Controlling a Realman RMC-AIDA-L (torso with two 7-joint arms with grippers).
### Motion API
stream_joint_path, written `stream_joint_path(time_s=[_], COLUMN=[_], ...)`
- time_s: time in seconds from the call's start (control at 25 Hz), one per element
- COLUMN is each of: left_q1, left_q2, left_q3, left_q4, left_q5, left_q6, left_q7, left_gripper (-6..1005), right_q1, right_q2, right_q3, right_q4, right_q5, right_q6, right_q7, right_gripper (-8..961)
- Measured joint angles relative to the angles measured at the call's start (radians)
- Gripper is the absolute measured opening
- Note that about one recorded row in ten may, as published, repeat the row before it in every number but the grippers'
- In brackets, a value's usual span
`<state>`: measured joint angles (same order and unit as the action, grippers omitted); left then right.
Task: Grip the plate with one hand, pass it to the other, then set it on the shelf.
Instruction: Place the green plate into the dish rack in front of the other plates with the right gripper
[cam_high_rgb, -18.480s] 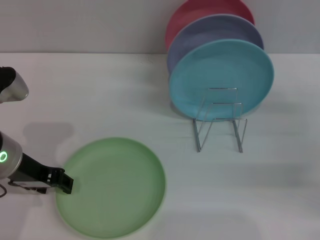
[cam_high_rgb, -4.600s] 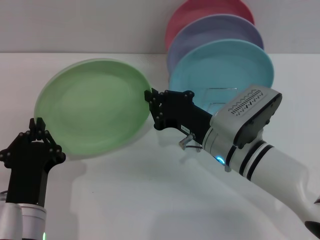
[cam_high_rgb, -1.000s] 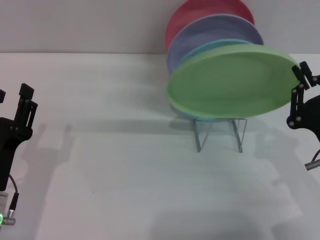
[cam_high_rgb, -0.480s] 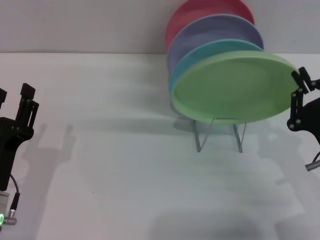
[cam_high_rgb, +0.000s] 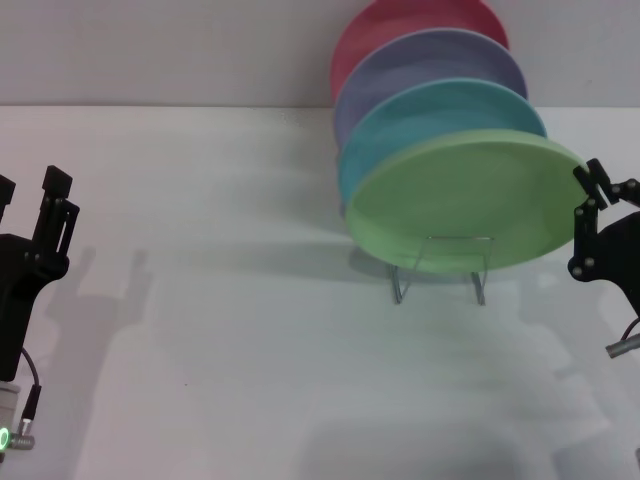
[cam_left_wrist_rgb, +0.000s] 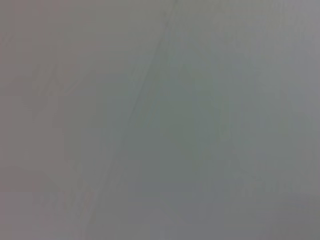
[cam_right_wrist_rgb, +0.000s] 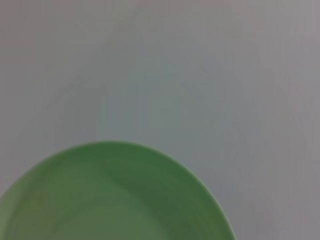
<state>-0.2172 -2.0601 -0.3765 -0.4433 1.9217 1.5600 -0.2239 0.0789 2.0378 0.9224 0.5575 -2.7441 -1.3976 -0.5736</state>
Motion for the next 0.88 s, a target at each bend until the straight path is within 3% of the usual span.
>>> stream_joint_path(time_s=[0.36, 0.72, 0.88], left_q1=[0.007, 0.01, 0.01], left_q2=[-0.001, 0.001, 0.002], left_q3=[0.002, 0.002, 0.002], left_q4=[-0.004, -0.01, -0.01], left_q5=[0.0, 0.0, 0.0], left_q6=[0.001, 0.006, 0.009], left_q7=[0.0, -0.009, -0.012], left_gripper=[671, 670, 670], right_q1=[0.048, 0.06, 0.062], right_q2=[0.033, 0.036, 0.038], right_q3=[0.035, 0.036, 0.036], right_q4=[-0.108, -0.141, -0.15], right_q5=[0.002, 0.002, 0.002], right_q6=[-0.009, -0.054, -0.056], right_q7=[0.013, 0.086, 0.095], right_gripper=[16, 45, 112])
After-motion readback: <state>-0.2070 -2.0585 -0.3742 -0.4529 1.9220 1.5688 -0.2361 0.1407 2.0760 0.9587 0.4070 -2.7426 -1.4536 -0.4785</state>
